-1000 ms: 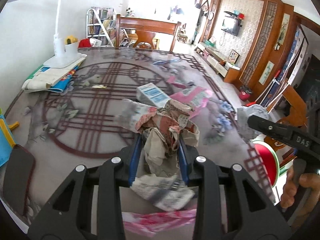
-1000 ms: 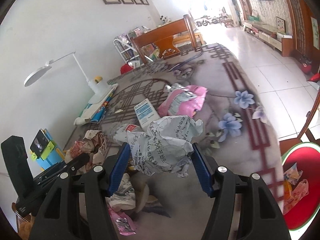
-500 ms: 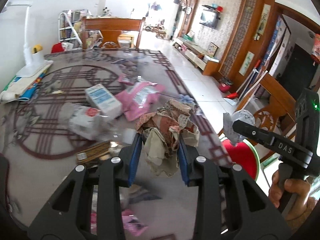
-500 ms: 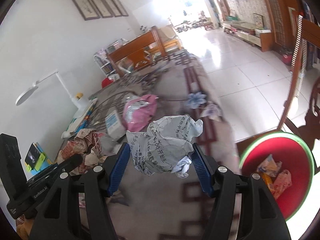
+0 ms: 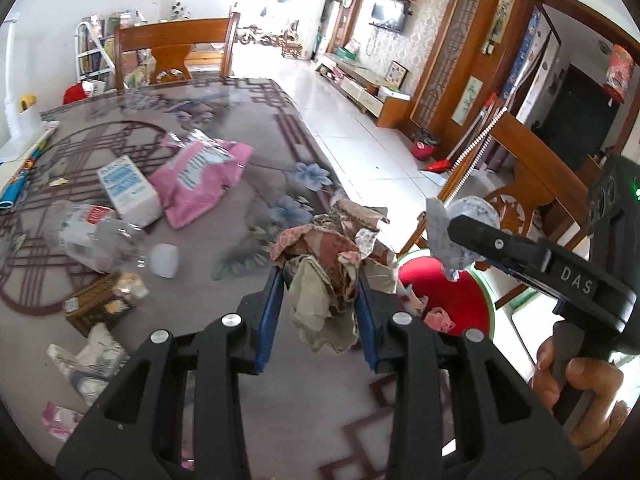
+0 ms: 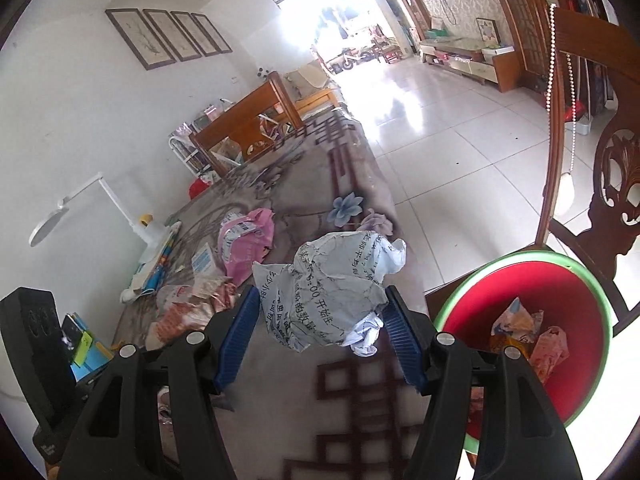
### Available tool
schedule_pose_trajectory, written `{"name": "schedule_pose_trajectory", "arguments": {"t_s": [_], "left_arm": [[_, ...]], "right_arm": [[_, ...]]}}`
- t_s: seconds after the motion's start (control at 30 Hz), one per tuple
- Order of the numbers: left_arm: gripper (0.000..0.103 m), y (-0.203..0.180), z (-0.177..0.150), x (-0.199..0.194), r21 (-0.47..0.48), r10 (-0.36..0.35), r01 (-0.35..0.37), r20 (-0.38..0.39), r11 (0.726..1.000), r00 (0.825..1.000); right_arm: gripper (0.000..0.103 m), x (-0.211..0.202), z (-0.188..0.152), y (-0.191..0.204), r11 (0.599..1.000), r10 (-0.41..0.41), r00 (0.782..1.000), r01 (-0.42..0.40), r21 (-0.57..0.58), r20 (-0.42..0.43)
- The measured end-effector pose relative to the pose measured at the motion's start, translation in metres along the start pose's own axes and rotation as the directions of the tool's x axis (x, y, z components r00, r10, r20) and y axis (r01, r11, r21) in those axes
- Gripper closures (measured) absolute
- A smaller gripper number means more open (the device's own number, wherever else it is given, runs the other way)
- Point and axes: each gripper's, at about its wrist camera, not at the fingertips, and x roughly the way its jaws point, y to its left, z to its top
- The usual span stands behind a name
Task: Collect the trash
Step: 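Carry newspaper and cloth over the red bucket and open both tools, then grasp the white printed paper cups with the right tool while the left tool grasps the pink wrapper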
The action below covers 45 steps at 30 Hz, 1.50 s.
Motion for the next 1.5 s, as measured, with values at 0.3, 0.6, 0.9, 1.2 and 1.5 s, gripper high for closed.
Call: {"name": "schedule_pose_trajectory", "arguments": {"t_s": [0.3, 0.6, 0.9, 1.2, 1.5], "left_arm": [[0.07, -0.046, -0.007, 0.043, 0.043, -0.09, 0.094, -0.088, 0.995, 0.992], [0.07, -0.104, -0.008, 0.08, 0.133, -0.164, 0.186, -0.164, 0.973, 0.973], [0.059, -0.134, -0.021, 0.098, 0.197, -0.199, 0.243, -0.219, 0.95, 0.955], [0.031, -0.132, -0.018, 0.09, 0.198, -0.217, 0.253, -0.185, 0.947, 0.958], [0.03, -0.098, -0.016, 0.053, 0.16, -0.213, 0.235, -0.146, 0.959, 0.966]], "right_arm": [[0.042, -0.015, 0.011, -0.068, 0.969, -0.132, 0.991, 0.126, 0.211, 0.018], [0.041, -0.028, 0.013, -0.107, 0.919, -0.221, 0.975, 0.2, 0.34, 0.024], [0.035, -0.032, 0.015, -0.117, 0.892, -0.292, 0.956, 0.258, 0.371, 0.038], [0.028, -0.037, 0.014, -0.125, 0.859, -0.333, 0.942, 0.282, 0.428, 0.048], [0.028, -0.028, 0.018, -0.111, 0.873, -0.329, 0.943, 0.287, 0.395, 0.042]]}}
